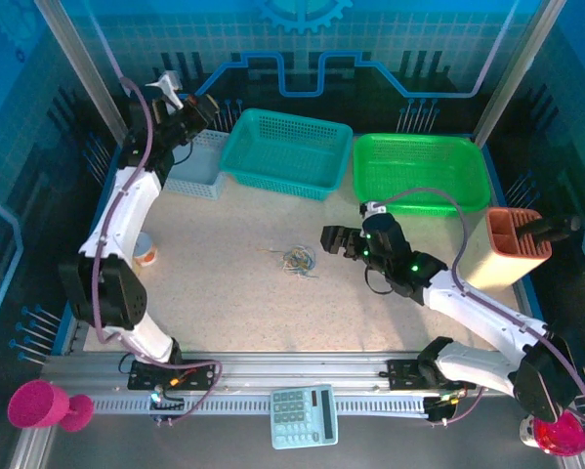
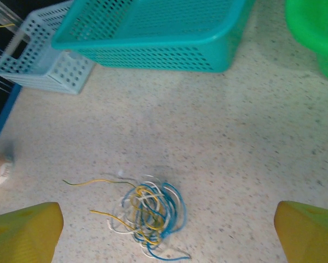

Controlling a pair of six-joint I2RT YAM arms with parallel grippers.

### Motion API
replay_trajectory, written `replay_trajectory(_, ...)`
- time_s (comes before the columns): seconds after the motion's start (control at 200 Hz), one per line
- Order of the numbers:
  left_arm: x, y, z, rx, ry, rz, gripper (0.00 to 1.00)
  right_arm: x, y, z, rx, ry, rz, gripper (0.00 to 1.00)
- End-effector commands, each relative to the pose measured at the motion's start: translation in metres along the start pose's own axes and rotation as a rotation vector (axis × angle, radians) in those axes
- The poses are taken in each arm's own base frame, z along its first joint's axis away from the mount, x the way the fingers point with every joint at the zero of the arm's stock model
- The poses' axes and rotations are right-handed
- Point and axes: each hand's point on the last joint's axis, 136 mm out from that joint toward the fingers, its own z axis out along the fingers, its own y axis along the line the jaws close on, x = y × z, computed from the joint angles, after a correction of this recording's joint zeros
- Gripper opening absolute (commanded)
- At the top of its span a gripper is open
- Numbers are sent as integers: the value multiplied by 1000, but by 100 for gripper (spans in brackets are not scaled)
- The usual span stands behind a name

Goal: Untangle the cables

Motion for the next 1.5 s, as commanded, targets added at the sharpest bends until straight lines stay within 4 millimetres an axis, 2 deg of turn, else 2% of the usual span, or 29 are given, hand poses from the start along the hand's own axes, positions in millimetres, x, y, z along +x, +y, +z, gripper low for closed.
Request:
replay_trajectory(0.0,-25,23,11,-72,-49,54,0,-3,-13,-9,70,5,-12,100)
replay_trajectory(0.155,-35,72,38,-179,-41,58,0,9,2,-12,-50,28,-76,100)
replay_trajectory(0.335,-43,132,56,-290,-27,12,0,18,17,-15,-158,60,-103,98)
replay_trajectory(0.445,-46,151,62,-316,-18,9,0,23,23,-16,-192,90,-107,95)
replay_trajectory(0.515,-45,154,65,-311,3,14,0,26,23,-16,-197,105,-107,94)
replay_trajectory(0.545,-44,157,66,-316,13,11,8,27,23,-15,-197,111,-108,94)
replay_trajectory(0.59,-42,158,66,-318,27,14,34,28,23,-15,-196,117,-104,93)
replay_trajectory(0.615,-42,159,65,-321,28,15,45,29,23,-14,-196,121,-100,92)
replay_trajectory(0.675,-43,156,62,-320,27,27,63,30,24,-14,-200,126,-88,90)
replay_trajectory(0.73,-45,152,59,-316,21,35,72,31,26,-13,-212,132,-83,88)
replay_trajectory(0.78,-49,146,55,-307,11,48,77,32,27,-12,-215,139,-79,87)
replay_trajectory(0.915,-59,125,43,-276,-17,70,82,33,31,-7,-223,158,-78,84)
replay_trajectory(0.995,-64,106,34,-231,-34,70,85,34,35,-4,-229,165,-81,83)
replay_trajectory(1.171,-57,63,8,-105,-30,23,88,37,42,6,-221,198,-111,80)
replay_trajectory(1.311,-23,36,-14,-29,35,-26,92,41,48,17,-201,232,-144,79)
replay_trajectory(1.391,8,25,-27,-11,87,-37,99,45,51,23,-200,249,-154,78)
replay_trajectory(1.496,53,11,-51,2,154,-47,99,50,55,32,-198,277,-163,76)
